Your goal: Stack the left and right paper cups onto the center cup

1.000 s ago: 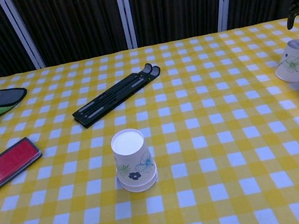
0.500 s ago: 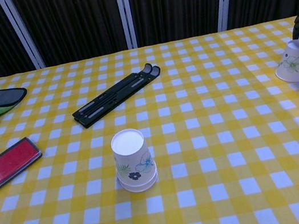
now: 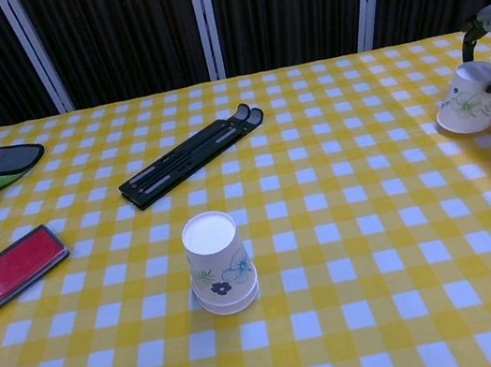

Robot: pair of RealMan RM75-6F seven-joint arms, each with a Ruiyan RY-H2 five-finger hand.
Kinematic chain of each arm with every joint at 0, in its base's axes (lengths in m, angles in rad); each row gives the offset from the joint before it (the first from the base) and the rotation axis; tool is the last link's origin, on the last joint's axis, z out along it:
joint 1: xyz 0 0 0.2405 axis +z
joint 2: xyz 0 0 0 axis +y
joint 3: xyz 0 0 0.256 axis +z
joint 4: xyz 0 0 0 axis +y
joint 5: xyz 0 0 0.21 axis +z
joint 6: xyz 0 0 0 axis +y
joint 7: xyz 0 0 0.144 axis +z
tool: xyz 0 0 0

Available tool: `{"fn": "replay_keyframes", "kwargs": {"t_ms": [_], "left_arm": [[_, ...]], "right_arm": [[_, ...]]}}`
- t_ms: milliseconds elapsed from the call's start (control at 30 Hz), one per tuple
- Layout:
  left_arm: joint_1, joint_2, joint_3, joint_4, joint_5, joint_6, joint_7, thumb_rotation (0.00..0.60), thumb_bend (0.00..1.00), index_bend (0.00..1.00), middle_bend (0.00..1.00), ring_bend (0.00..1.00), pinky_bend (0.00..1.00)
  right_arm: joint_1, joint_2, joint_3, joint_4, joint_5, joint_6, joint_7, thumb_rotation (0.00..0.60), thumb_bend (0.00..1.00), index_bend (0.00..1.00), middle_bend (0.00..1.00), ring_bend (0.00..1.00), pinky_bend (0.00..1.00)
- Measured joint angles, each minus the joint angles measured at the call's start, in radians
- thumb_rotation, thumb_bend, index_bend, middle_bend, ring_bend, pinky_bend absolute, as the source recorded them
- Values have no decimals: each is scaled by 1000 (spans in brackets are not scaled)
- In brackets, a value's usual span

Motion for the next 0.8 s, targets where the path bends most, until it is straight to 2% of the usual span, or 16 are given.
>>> {"fn": "replay_keyframes", "kwargs": {"t_ms": [200, 533, 667, 800], "left_arm": [[4, 4, -3, -2, 1, 5, -4, 600, 220, 0, 0, 0, 0], [8, 8, 2, -3, 8, -2, 3, 600, 220, 0, 0, 0, 0], [5, 8, 0, -2, 3, -11, 4, 600, 220, 0, 0, 0, 0], [5, 13, -3, 0, -2, -16, -5, 600, 220, 0, 0, 0, 0]], "right_arm": [[-6, 61, 16, -167, -40, 56, 8, 600, 224, 457, 30, 0, 5], [-11, 149, 15, -544, -121, 177, -37, 600, 223, 467, 33, 0, 4], [3, 145, 6, -635, -153, 214, -80, 600, 223, 473, 35, 0, 4], [37, 97, 3, -675, -151, 238, -137, 600, 223, 477, 36, 0, 5]]}}
